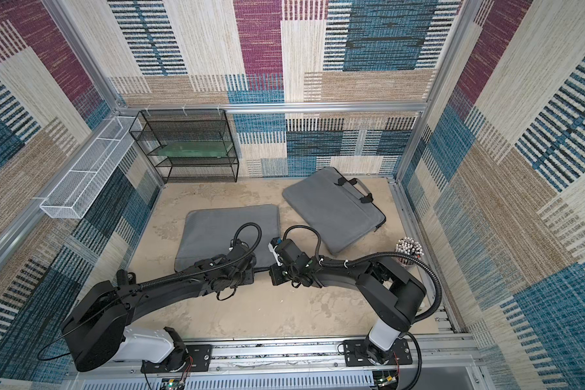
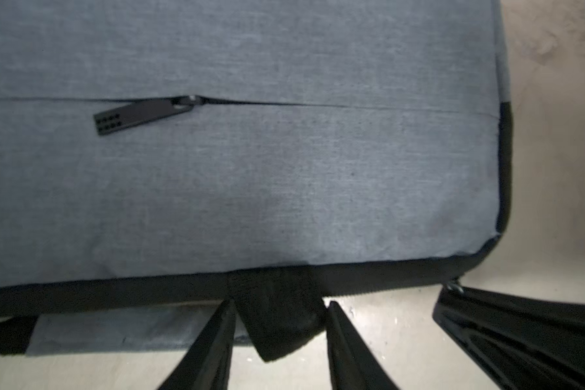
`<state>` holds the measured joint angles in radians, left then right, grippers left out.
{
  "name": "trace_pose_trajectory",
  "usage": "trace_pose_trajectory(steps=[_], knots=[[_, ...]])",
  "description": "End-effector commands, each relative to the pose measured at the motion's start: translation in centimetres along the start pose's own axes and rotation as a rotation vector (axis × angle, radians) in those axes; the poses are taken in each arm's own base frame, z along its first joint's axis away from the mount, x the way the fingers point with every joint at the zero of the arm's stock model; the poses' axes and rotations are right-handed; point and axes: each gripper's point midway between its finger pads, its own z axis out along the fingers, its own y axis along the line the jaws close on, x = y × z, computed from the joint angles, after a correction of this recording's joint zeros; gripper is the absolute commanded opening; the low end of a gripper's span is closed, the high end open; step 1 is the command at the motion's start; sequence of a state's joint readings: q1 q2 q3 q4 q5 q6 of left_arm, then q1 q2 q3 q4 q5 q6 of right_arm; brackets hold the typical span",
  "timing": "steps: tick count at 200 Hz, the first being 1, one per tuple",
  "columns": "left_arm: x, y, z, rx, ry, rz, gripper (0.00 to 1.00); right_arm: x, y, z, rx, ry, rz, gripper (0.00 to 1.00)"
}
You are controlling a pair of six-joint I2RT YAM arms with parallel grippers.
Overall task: Open the zippered laptop bag and take out the laptop
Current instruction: Unzip the zipper on the zippered laptop bag.
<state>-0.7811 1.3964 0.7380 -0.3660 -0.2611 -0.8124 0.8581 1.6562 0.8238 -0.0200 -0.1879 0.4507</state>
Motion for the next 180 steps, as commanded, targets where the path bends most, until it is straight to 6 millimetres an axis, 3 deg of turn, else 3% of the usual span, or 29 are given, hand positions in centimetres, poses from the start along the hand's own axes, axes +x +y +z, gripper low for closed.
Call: trace_pose_trajectory(steps=[1,38,68,104,180], knots=[[-0.4,1.5,0.0,-0.073,-0.036,-0.025,0.47,-0.6,0.9,-0.1,-0.035,-0.019,-0.019,0.00],[-0.1,0.1,1.2,-0.031,-0.006,-0.032,0.46,-0.7,1.1,-0.1,-0.041,-0.015,-0.023,0.00],[0.3,0.3,1.6,-0.056,0.016,-0.041,0.17,-0.4,0.9,-0.1,-0.033,-0.006,-0.021,0.00],[0.5,1.1,1.4,-0.090,0.017,-0.045,0.00,0.0,0.5,-0.2,-0.013,0.004,-0.014,0.00],[1.3,1.9,1.3,-0.072,0.010,-0.054,0.00,0.5,-0.6,-0.5,0.038,0.017,-0.014,0.00]])
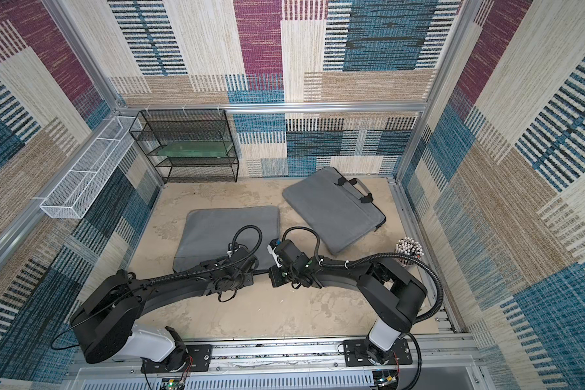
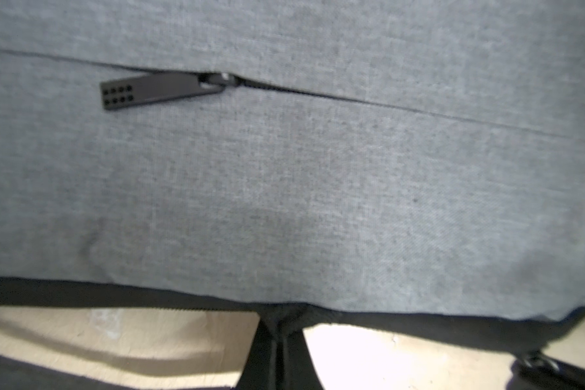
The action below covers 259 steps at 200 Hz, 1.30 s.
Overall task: Open the zippered laptop bag and take out the laptop
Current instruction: Unzip the zipper on the zippered laptop bag.
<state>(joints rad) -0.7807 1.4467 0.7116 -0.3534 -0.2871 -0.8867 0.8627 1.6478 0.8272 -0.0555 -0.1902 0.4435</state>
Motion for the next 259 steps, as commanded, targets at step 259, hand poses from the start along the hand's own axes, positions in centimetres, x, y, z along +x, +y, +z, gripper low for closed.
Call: trace_pose_trajectory(steps=[259], knots=[[2.1,0.2,-1.5,0.198,-0.038,0.161,0.00,3.6,0.1,-2.9,0.008,0.000,-0.080,0.00]])
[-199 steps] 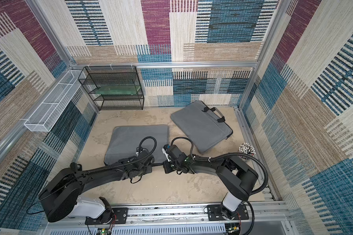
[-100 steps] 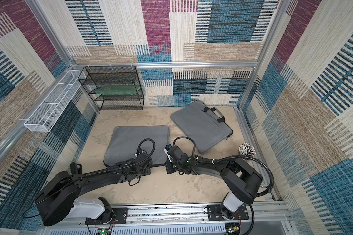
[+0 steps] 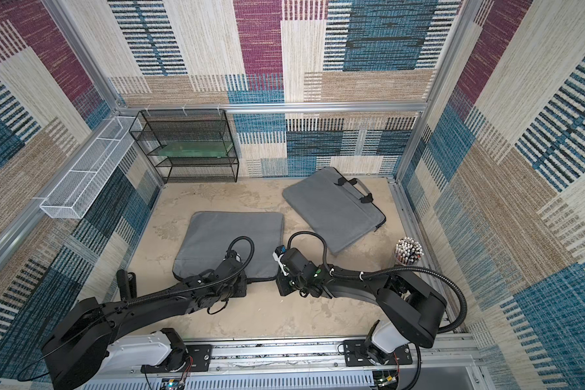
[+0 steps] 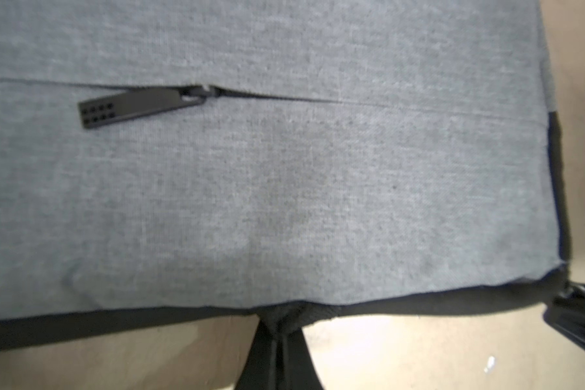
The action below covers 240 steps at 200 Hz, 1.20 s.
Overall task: Open the zippered laptop bag and take out the laptop
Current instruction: Unzip the zipper on the zippered laptop bag.
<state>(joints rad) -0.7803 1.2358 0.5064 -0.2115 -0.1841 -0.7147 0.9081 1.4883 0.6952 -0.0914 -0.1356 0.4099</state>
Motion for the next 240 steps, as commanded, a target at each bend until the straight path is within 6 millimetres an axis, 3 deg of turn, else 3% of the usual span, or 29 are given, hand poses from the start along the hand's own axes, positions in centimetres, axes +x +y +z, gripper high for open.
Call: trace_pose_trajectory(steps=[1,24,72,188,240], knots=[[-0.1,-0.3,-0.1,0.023,-0.011,0.024,0.00,0.5,0.3,-0.2,-0.021,0.001,-0.013,0.00],[0.7,0.4,0.2,-0.002,0.019,0.011,0.00,1.1,-0.1,-0.1,-0.009,0.008,-0.014,0.00],[2.4,1.4,0.7,-0.013,0.054,-0.031,0.00,0.3,-1.5,-0.1,0.028,-0.008,-0.035,0.00],[2.6,3.2,0.2,-0.066,0.015,-0.061,0.00,-0.9,-4.8,0.3,0.119,-0.003,-0.026,0.00],[2.6,3.6,-0.1,-0.074,0.009,-0.069,0.00,-2.5,-6.1,0.0,0.154,-0.048,0.018,0.00]])
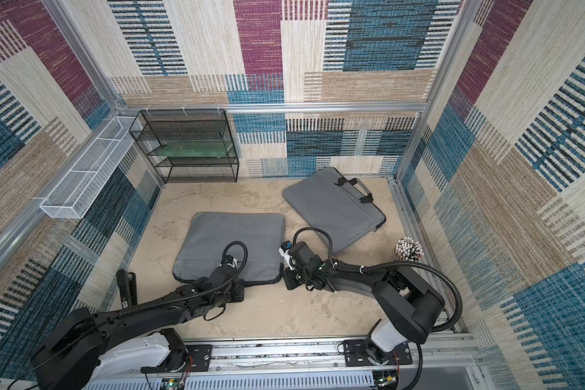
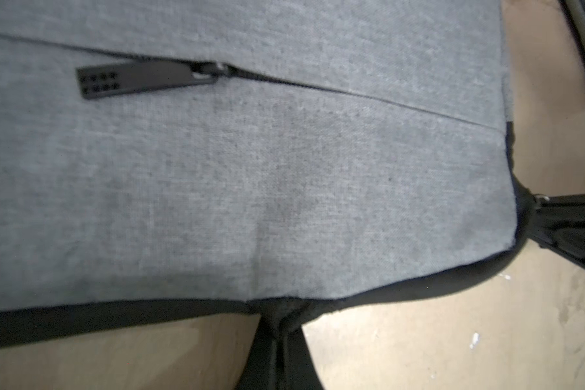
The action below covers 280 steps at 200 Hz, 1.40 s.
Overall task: Open the zippered laptop bag and take out the laptop
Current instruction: Unzip the zipper on the zippered laptop bag.
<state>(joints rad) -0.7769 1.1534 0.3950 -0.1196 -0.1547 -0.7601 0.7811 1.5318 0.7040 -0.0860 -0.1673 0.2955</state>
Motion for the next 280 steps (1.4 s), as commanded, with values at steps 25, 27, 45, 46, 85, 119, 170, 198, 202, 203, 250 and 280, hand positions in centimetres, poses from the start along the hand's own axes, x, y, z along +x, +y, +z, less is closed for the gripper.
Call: trace_pose_trajectory(steps=[25,27,45,46,85,119,170,198,202,203,250,280], knots=[[1.3,3.2,-0.2,-0.136,0.035,-0.006,0.00,-1.8,-2.9,-0.2,0.127,-0.061,0.057,0.00],[1.3,3.2,-0.2,-0.137,0.035,-0.005,0.00,-1.9,-2.9,-0.2,0.126,-0.063,0.058,0.00],[1.3,3.1,-0.2,-0.131,0.038,-0.002,0.00,-2.4,-2.9,-0.2,0.116,-0.076,0.060,0.00],[1.3,3.1,-0.2,-0.132,0.037,-0.003,0.00,-2.4,-2.8,-0.1,0.115,-0.076,0.059,0.00],[1.3,3.7,-0.4,-0.159,0.032,-0.019,0.00,-2.1,-2.3,-0.1,0.088,-0.060,0.029,0.00],[0.6,4.2,-0.7,-0.178,-0.002,-0.055,0.00,-0.9,-1.1,-0.5,0.056,-0.037,-0.012,0.00],[-1.0,4.4,-2.0,-0.201,-0.055,-0.099,0.25,1.2,2.1,-0.2,-0.028,0.011,-0.071,0.00],[-2.6,2.8,-3.6,-0.128,-0.098,-0.124,0.47,2.1,3.6,0.6,-0.062,0.044,-0.086,0.00],[-3.0,2.6,-3.9,-0.116,-0.109,-0.129,0.47,2.3,3.8,0.7,-0.066,0.048,-0.088,0.00],[-3.0,2.5,-4.0,-0.113,-0.110,-0.129,0.47,2.3,3.9,0.7,-0.067,0.048,-0.088,0.00],[-5.9,0.7,-6.9,-0.050,-0.186,-0.163,0.48,2.8,5.1,1.5,-0.083,0.068,-0.111,0.00],[-6.3,0.2,-6.7,-0.040,-0.190,-0.169,0.48,2.5,5.4,1.2,-0.090,0.054,-0.114,0.00]])
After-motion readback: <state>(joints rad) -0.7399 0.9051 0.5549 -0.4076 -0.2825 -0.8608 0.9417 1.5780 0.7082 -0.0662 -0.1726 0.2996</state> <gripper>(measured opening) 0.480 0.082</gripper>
